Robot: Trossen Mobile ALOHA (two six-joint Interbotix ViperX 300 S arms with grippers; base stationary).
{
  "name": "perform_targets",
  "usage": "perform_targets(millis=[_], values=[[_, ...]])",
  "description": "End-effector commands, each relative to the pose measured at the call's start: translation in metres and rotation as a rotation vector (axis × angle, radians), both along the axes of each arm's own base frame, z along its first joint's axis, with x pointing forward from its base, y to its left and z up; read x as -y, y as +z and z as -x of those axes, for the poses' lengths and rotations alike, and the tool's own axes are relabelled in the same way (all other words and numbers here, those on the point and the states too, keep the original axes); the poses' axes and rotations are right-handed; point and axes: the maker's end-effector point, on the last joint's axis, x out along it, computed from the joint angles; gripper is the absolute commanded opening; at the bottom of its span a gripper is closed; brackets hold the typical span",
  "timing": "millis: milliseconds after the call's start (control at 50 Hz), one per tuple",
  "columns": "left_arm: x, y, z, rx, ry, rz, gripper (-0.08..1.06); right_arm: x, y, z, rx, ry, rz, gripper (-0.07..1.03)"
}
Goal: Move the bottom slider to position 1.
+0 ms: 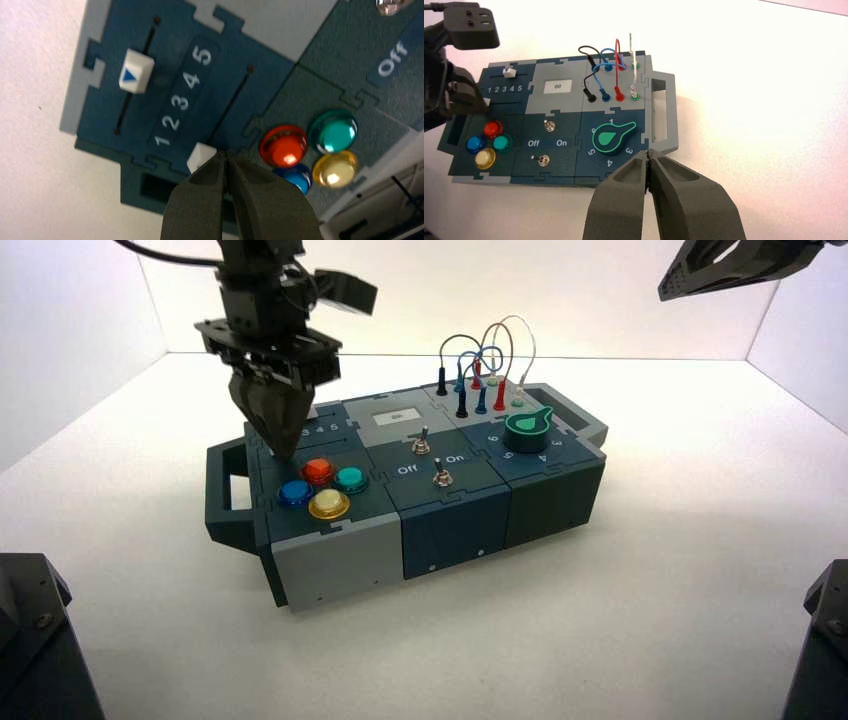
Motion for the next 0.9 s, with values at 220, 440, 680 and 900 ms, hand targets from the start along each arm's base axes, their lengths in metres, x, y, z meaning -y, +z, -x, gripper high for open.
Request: perform_targets(millis=[220, 440, 680, 900], values=[[-0.007, 0.069, 0.017, 0.119, 0.017, 0.087, -0.03, -0.004, 0.018, -0.005, 0.044, 0.005, -0.022, -0.02], [-0.022, 0.067, 0.039, 0.107, 0.061, 0.078, -0.03, -0.004, 0.019, -0.005, 0.046, 0.004, -0.028, -0.02], [-0.031, 0.068, 0.049, 0.123, 0.091, 0.085, -0.03, -0.004, 0.019, -0.004, 0.039, 0.004, -0.028, -0.02], [-0.038, 0.076, 0.046, 0.154, 0.113, 0.092, -0.03, -0.004, 0.019, -0.004, 0.039, 0.005, -0.027, -0.02]])
